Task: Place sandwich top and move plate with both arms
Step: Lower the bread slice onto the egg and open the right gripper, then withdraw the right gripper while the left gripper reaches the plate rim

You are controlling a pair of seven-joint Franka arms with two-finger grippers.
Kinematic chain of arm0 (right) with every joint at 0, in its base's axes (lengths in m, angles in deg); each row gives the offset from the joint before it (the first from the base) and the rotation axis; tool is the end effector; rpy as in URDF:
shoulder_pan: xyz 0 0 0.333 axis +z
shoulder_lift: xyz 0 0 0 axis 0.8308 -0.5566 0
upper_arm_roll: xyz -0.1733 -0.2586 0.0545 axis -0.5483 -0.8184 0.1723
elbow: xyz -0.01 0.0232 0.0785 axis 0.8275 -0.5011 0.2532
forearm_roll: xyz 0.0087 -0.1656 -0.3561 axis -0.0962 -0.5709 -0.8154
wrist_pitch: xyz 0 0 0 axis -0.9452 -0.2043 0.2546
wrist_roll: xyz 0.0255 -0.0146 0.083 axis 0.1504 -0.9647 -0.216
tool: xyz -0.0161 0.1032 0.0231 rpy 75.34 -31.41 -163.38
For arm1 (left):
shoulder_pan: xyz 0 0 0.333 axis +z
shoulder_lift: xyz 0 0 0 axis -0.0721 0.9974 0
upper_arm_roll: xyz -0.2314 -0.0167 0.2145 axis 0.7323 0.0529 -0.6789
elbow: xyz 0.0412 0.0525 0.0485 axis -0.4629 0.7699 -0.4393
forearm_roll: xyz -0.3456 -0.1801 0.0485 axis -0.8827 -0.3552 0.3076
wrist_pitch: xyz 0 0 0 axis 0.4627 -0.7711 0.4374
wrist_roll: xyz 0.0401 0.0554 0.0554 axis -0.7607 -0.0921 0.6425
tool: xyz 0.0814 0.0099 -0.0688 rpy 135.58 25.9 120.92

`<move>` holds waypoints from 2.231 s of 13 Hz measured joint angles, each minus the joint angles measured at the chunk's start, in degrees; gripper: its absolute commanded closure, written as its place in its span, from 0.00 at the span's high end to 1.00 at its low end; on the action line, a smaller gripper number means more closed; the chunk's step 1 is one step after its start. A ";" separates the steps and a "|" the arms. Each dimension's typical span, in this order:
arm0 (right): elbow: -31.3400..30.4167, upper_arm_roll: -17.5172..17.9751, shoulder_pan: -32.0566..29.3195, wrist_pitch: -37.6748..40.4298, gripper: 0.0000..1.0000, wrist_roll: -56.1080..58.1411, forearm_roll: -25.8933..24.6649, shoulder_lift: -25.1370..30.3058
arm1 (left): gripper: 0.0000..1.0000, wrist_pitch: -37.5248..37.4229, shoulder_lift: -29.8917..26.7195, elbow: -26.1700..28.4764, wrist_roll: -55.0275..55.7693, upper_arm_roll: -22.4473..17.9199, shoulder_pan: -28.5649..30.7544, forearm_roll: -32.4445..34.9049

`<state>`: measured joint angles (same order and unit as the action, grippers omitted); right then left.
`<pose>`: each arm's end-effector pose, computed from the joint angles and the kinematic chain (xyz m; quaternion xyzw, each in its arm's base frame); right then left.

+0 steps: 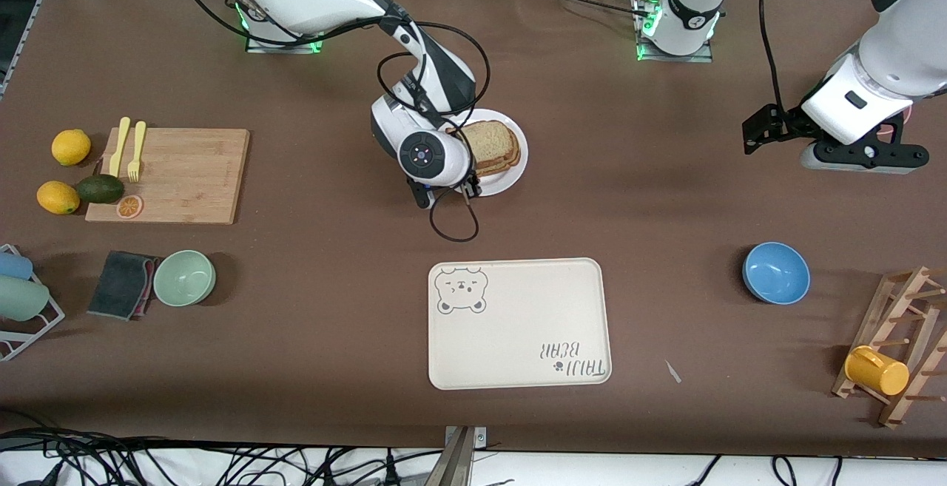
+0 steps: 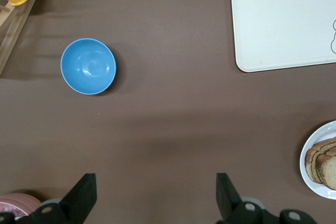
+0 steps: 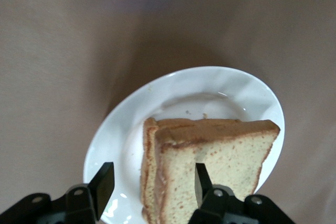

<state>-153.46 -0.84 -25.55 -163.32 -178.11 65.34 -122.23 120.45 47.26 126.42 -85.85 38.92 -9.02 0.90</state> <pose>0.5082 0.4812 0.2363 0.7999 -0.5680 -0.1927 0.0220 0.5532 -0.0671 0.5706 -0.9994 0.0266 0.0213 0.0088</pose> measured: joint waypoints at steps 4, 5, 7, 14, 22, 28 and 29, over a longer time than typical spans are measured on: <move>1.20 -0.04 -2.64 4.24 0.98 0.69 -0.46 3.51 | 1.00 -0.83 0.26 0.00 0.00 0.10 -0.01 -4.22; 1.21 -0.44 -2.76 5.52 0.99 1.54 -1.32 5.18 | 1.00 -1.07 0.56 0.00 0.00 0.11 -0.02 -5.70; 1.00 -3.14 -2.71 7.20 0.99 5.17 -2.00 8.25 | 1.00 -1.94 1.58 0.01 0.00 0.18 -0.26 -9.84; -7.77 -15.96 -2.91 8.99 0.99 31.89 -2.01 21.53 | 1.00 -2.62 13.21 0.12 -4.33 1.60 -1.72 -29.78; -12.24 -23.31 -14.95 19.36 1.00 71.27 -2.02 30.77 | 0.98 11.82 32.37 -0.07 -24.91 9.59 -2.73 -43.52; -14.26 -15.09 -27.82 21.87 1.00 90.24 -9.96 36.09 | 0.81 20.82 37.44 0.06 -33.12 10.21 -7.66 -44.89; -14.28 -14.65 -28.73 22.49 1.00 93.00 -10.26 36.69 | 0.82 21.59 38.10 0.27 -35.36 10.24 -8.22 -45.21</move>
<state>-167.74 -15.49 -54.28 -140.83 -85.12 55.09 -85.53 142.04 85.35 126.69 -121.22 49.16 -17.23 -44.31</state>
